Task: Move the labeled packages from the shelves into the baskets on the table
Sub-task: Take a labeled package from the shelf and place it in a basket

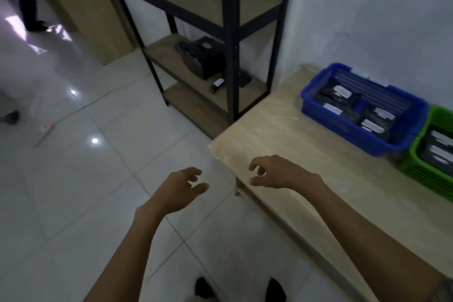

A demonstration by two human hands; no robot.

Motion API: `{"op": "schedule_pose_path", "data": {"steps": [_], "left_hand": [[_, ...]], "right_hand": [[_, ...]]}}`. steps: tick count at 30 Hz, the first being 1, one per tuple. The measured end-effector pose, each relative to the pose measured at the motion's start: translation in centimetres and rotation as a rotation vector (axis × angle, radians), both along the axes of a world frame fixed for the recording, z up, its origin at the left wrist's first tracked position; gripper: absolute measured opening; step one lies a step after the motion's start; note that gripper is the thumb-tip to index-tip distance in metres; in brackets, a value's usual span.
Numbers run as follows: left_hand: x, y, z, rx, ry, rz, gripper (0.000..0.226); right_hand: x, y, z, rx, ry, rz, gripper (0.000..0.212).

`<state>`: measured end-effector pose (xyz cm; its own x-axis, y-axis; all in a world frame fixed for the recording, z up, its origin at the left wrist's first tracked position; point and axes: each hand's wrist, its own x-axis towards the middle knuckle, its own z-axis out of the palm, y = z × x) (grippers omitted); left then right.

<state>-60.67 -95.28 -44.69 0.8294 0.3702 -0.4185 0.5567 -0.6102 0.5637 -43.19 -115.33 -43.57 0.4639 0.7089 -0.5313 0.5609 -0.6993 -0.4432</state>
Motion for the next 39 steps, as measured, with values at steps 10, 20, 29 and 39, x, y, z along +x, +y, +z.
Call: {"op": "schedule_pose_path", "data": {"steps": [10, 20, 29, 39], "left_hand": [[2.1, 21.1, -2.1, -0.013, 0.024, -0.067, 0.054], [9.8, 37.4, -3.3, -0.037, 0.022, -0.186, 0.054], [20.1, 50.7, -3.9, -0.067, 0.072, -0.246, 0.055], [33.2, 67.1, -6.3, -0.063, 0.057, -0.309, 0.054]], "right_hand": [[1.5, 20.1, -1.7, 0.04, 0.032, -0.146, 0.046], [5.4, 33.6, -4.3, 0.027, 0.1, -0.32, 0.042], [15.6, 46.8, -5.9, 0.042, 0.13, -0.43, 0.047], [26.8, 64.5, -6.2, 0.073, 0.104, -0.484, 0.04]]}}
